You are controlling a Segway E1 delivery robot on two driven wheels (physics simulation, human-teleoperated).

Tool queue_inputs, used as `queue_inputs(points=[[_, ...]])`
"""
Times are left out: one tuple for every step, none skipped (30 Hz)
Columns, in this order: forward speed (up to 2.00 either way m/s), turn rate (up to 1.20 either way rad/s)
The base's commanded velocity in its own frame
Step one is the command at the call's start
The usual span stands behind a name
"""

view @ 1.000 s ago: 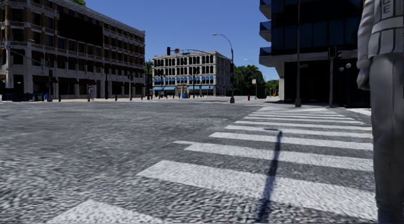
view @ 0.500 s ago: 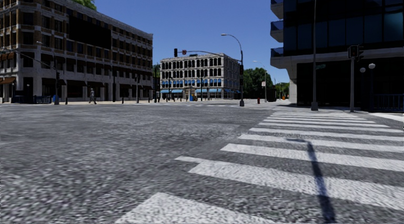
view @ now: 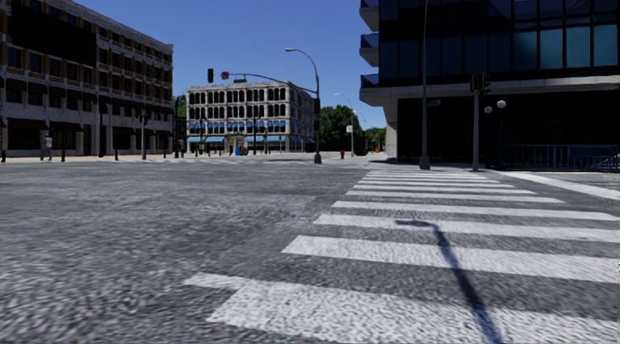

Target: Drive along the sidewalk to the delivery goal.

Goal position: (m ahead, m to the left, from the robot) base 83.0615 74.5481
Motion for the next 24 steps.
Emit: queue_inputs(points=[[1.40,-0.45],[1.40,-0.45],[1.48,-0.45],[1.50,-0.45],[1.52,-0.45],[1.52,-0.45],[1.52,-0.45],[1.52,-0.45],[1.53,-0.45],[1.53,-0.45],[1.54,-0.45],[1.54,-0.45],[1.54,-0.45],[1.54,-0.45],[1.54,-0.45],[1.54,-0.45],[1.54,-0.45],[1.54,-0.45],[1.54,-0.45],[1.54,-0.45],[1.54,-0.45],[1.54,-0.45],[1.54,-0.45],[1.54,-0.45]])
